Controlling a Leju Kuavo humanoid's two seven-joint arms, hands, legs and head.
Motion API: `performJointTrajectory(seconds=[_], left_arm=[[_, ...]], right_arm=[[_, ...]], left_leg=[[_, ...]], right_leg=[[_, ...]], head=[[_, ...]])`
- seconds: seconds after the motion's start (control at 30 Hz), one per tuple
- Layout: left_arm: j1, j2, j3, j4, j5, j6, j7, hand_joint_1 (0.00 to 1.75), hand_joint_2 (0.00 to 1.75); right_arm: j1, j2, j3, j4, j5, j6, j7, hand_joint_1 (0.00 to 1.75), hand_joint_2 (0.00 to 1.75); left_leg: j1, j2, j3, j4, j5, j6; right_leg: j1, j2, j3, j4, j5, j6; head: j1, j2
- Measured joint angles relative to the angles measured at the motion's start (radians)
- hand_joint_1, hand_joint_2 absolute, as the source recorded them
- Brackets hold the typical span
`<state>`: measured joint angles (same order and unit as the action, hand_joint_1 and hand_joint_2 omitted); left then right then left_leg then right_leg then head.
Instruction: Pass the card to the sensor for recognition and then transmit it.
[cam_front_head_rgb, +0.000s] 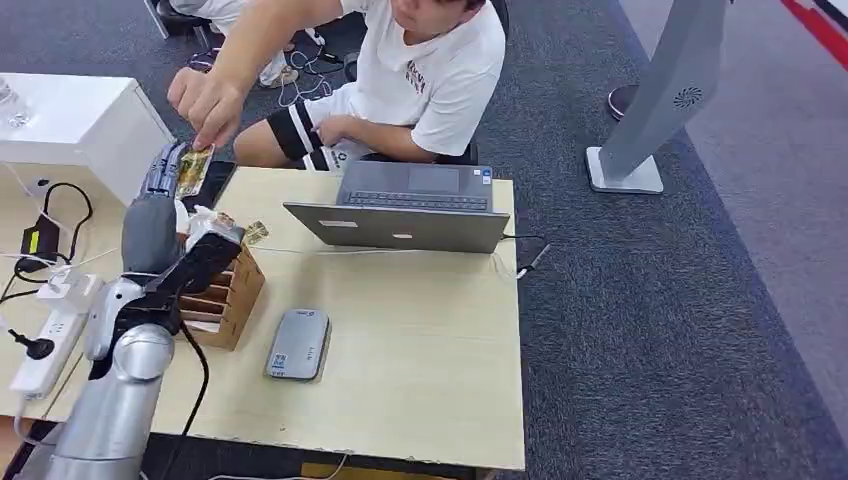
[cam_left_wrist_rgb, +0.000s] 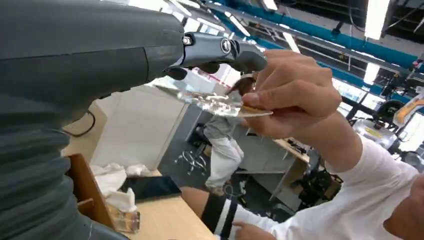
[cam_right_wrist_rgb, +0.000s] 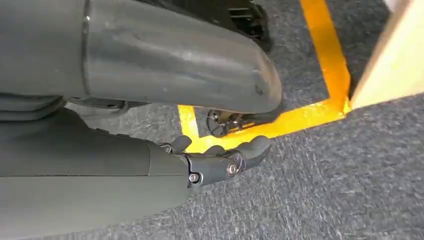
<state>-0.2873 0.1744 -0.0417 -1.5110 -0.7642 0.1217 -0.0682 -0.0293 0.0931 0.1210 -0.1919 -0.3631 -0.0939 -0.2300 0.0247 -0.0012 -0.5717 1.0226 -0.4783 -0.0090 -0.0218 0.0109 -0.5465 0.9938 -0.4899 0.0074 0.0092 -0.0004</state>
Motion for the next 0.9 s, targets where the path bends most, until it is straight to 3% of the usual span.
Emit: performJointTrajectory(seconds=[0.23,0.27,0.4,0.9], left_arm=[[-0.052,0.062,-0.124,0.0,-0.151,0.034,0.104,0.0,1.75],[-0.06,0.071,-0.143,0.0,-0.171,0.035,0.122,1.75,1.75],[-0.071,0.088,-0.18,0.002,-0.204,0.039,0.158,1.75,1.75],[-0.085,0.114,-0.215,0.015,-0.163,0.04,0.161,1.75,1.75]], right_arm=[[0.0,0.023,0.053,0.001,0.073,-0.04,0.028,0.0,0.0],[0.0,0.026,0.061,0.001,0.087,-0.045,0.034,0.0,0.0],[0.0,0.032,0.082,0.002,0.116,-0.056,0.046,0.0,0.0],[0.002,0.047,0.12,0.004,0.145,-0.057,0.051,0.0,0.0]], left_leg=[[0.0,0.0,0.0,0.0,0.001,0.0],[0.0,0.0,0.0,0.0,0.001,0.0],[0.0,0.0,0.0,0.0,0.001,0.0],[0.0,0.0,0.0,0.0,0.001,0.0]], right_leg=[[0.0,0.0,0.0,0.0,0.0,0.0],[0.0,0.0,0.0,0.0,0.0,0.0],[0.0,0.0,0.0,0.0,0.0,0.0],[0.0,0.0,0.0,0.0,0.0,0.0]], head=[[0.0,0.0],[0.0,0.0],[0.0,0.0],[0.0,0.0]])
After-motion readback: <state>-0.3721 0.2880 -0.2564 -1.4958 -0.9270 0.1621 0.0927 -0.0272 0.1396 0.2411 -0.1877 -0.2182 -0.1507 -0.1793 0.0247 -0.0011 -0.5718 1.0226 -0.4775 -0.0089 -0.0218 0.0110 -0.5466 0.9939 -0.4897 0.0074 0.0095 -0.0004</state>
